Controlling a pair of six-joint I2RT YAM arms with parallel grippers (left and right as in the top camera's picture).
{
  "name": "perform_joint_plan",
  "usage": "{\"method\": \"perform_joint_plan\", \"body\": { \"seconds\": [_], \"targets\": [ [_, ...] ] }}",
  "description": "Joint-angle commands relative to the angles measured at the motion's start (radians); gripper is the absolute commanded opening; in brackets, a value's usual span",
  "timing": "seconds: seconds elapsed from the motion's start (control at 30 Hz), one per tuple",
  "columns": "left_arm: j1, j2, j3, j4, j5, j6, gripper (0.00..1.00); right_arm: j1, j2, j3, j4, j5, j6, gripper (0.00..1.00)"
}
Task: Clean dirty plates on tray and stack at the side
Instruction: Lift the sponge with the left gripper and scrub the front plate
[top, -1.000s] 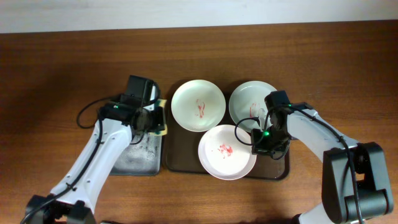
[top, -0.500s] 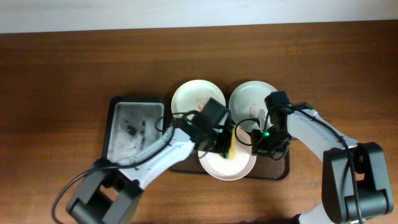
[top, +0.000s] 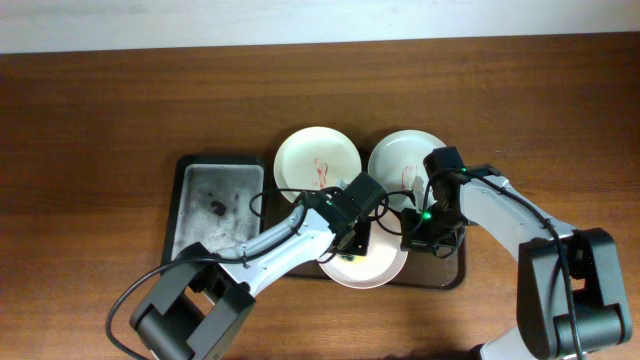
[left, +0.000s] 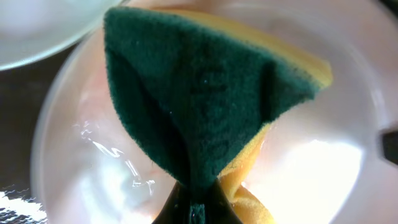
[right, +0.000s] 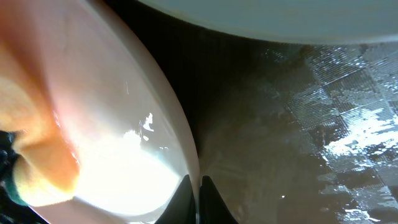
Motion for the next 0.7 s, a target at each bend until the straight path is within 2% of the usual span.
{"method": "perform_joint_plan", "body": {
  "seconds": [0.0, 0.1, 0.17, 0.2, 0.27, 0.4, 0.67],
  "targets": [
    [0.015, -0.018, 0.052, -0.049, -0.13, 0.077, 0.0, 0.003, 0.007, 0.013, -0.023, 0.036, 0.004, 0.04],
    [0.014, -0.029, 0.076, -0.052, 0.065, 0.076, 0.0, 0.003, 0.007, 0.013, -0.026, 0.036, 0.003, 0.04],
    [0.009, -0.028, 0.075, -0.08, 0.146, 0.042, 0.0, 0.003, 0.007, 0.013, -0.026, 0.035, 0.003, 0.04],
    [0.001, -0.028, 0.075, -0.109, 0.164, 0.005, 0.0, 0.003, 0.007, 0.013, -0.026, 0.036, 0.003, 0.04],
    [-0.016, -0.028, 0.075, -0.127, 0.171, 0.006, 0.0, 0.003, 0.007, 0.013, -0.026, 0.035, 0.003, 0.04],
    [-0.045, -0.027, 0.06, -0.085, 0.136, 0.008, 0.0, 0.003, 0.007, 0.013, -0.026, 0.035, 0.004, 0.04],
    [-0.041, -0.018, 0.059, -0.062, -0.329, 0.008, 0.0, 0.003, 0.007, 0.013, -0.03, 0.035, 0.003, 0.04]
  ]
}}
